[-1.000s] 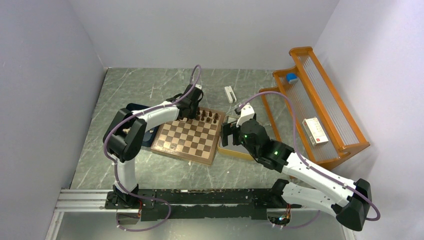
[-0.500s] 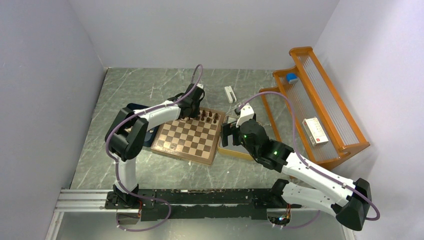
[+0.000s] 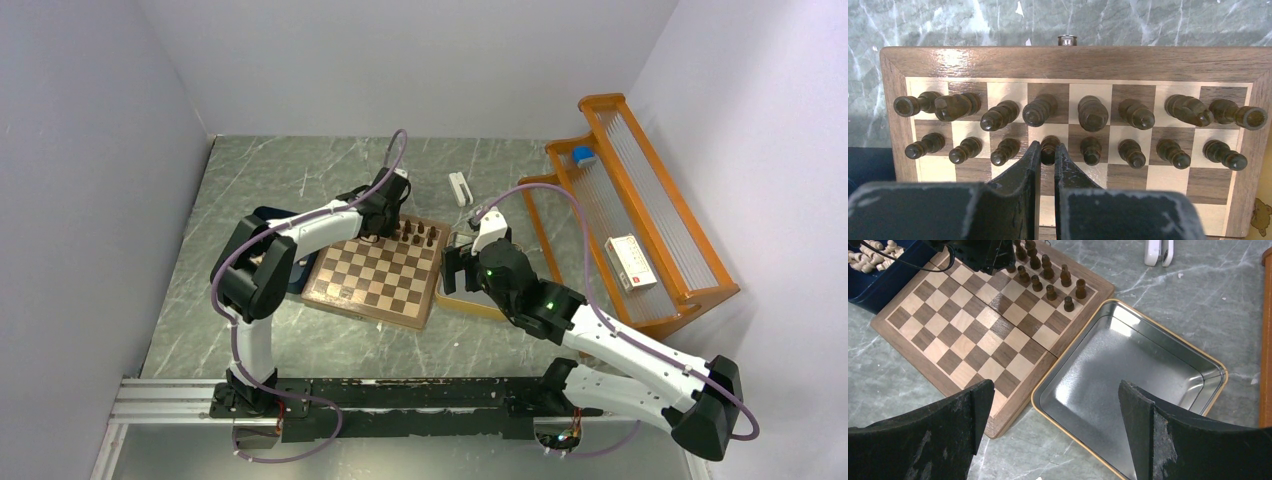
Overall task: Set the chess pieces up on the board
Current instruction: Place the chess piece on the chessboard, then reset both arms
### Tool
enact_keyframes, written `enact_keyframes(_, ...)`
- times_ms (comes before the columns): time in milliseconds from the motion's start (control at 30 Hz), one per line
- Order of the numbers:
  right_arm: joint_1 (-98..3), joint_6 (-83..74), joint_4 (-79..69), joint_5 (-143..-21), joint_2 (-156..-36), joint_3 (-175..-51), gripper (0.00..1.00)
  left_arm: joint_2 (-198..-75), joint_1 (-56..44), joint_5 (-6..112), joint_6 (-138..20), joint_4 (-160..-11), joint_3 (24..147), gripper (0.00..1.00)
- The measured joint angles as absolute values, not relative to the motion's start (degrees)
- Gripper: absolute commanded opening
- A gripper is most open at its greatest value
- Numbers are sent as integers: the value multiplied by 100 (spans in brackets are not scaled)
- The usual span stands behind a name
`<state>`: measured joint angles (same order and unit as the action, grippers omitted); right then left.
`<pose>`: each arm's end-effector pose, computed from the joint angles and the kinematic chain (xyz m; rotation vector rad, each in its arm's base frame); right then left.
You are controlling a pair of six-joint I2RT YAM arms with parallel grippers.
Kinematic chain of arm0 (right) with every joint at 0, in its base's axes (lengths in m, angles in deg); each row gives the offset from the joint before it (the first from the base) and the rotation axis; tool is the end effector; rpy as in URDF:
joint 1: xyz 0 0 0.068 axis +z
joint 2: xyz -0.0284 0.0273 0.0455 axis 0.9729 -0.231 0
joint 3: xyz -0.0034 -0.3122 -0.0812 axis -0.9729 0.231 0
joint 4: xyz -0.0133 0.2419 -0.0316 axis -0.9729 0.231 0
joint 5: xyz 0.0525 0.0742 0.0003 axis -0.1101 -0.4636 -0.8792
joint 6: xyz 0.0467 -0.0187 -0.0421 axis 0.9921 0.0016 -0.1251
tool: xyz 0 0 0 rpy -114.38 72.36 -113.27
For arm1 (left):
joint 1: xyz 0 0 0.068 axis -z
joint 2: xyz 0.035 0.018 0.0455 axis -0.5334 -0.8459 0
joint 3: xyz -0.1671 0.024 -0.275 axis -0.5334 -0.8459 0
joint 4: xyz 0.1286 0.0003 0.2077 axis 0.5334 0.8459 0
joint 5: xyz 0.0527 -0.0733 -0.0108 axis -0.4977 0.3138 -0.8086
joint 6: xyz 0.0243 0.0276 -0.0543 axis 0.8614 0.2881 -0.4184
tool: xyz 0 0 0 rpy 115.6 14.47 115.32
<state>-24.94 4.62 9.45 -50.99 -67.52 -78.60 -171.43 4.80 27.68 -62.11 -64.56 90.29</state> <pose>0.1221 0.1210 0.3227 -0.3643 1.9790 0.3352 0.3510 -0.2459 0.2351 0.3403 2.4104 -0.0356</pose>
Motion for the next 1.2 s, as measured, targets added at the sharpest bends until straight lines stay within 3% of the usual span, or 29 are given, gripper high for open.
enact_keyframes(100,-2494,462,945,-5099,-6754,-7860,100,-17143,483,2727,-6209,-6397,9051,20)
enact_keyframes(600,-2494,505,945,-5101,-6798,-7809,100,-17090,487,2722,-6203,-6121,9414,36)
enact_keyframes(867,-2494,1128,958,-5252,-6923,-7818,100,-16155,489,2810,-6439,-5540,9479,49)
enact_keyframes(1033,-2494,1957,1452,-5143,-7145,-8292,100,-14697,491,3146,-6537,-5485,9479,64)
enact_keyframes(1067,-2494,2068,1563,-5101,-7180,-8421,100,-14338,494,3258,-6561,-5485,9473,69)
enact_keyframes(1133,-2494,2319,1823,-4999,-7255,-8797,100,-13794,500,3426,-6616,-5494,9401,97)
enact_keyframes(1200,-2494,2466,2038,-4914,-7272,-9099,100,-13285,500,3583,-6692,-5498,9189,98)
